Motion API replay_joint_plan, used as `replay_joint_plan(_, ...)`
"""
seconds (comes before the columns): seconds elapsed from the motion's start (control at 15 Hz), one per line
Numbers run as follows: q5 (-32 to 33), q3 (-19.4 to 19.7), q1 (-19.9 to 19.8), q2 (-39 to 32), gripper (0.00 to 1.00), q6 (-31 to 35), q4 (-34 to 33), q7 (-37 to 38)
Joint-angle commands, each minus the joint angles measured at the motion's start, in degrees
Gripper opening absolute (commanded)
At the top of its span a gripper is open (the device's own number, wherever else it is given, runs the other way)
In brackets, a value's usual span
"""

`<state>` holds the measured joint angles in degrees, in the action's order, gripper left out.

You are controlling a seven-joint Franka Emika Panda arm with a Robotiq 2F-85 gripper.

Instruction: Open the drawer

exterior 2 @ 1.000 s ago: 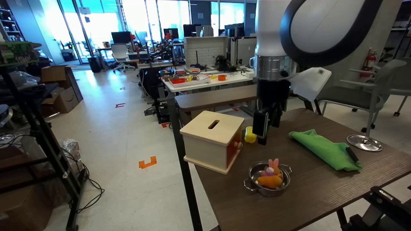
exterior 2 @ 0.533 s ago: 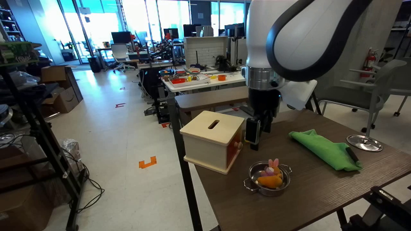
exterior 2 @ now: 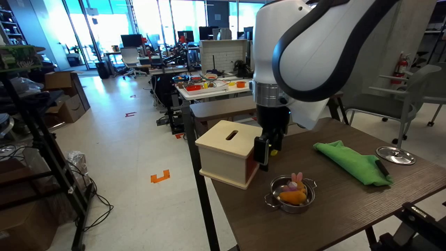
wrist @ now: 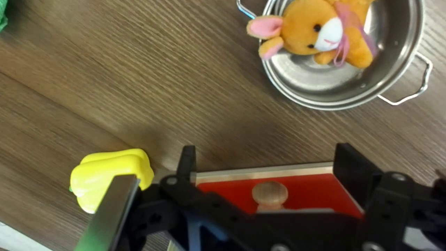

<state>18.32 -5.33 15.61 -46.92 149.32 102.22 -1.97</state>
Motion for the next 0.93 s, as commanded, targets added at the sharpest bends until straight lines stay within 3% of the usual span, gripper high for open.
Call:
replay_joint_plan(0.0,-1.0,-0.3,0.5,-1.7,1.00,-0.4,-2.7,-1.9)
replay_joint_plan(0.53,-1.3,-0.2,0.8,-4.1,1.00,-1.2,-6.0,-2.2)
replay_joint_plan(0.6,-1.3,-0.3,0.8,-4.4,0.75,-1.2,-6.4,-2.4)
replay_joint_plan(0.67,-1.3,-0.3,0.8,-4.7,0.74,-1.2,-6.7,-2.4)
replay_joint_plan(0.87,-1.2,-0.3,1.0,-5.1,0.49,-1.1,-7.3,-2.5)
